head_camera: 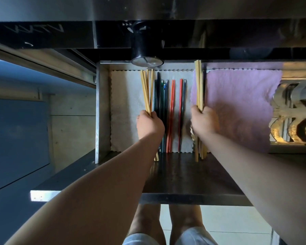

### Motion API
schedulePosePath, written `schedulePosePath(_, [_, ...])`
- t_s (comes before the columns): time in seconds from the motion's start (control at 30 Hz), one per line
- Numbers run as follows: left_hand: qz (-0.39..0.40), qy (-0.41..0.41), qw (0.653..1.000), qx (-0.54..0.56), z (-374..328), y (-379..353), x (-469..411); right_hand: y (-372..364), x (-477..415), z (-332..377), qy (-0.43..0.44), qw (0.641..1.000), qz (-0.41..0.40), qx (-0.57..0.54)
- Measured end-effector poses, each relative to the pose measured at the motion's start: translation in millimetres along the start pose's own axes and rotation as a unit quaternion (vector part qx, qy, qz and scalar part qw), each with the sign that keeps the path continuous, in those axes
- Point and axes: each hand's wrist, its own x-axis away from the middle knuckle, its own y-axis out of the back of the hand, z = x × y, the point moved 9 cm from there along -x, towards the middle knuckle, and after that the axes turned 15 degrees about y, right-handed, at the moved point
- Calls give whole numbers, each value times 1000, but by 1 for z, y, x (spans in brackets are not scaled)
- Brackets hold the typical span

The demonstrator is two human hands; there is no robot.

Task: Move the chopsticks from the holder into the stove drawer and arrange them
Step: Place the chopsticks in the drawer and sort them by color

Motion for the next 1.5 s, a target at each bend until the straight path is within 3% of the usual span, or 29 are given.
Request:
schedulePosePath(0.33, [44, -13, 999, 11, -11, -26, 13, 28, -10, -22, 10, 998, -6, -66])
schedulePosePath(0.57, [28, 7, 999, 23, -17, -39, 32, 40, -13, -33, 10, 995, -16, -103])
schedulePosePath(0.93, [84, 28, 995, 34, -26, -70, 52, 52, -13, -40, 16, 994, -11, -106])
schedulePosePath(1.5, [91, 6, 995, 28, -28, -75, 64, 53, -5, -34, -14, 989, 24, -143])
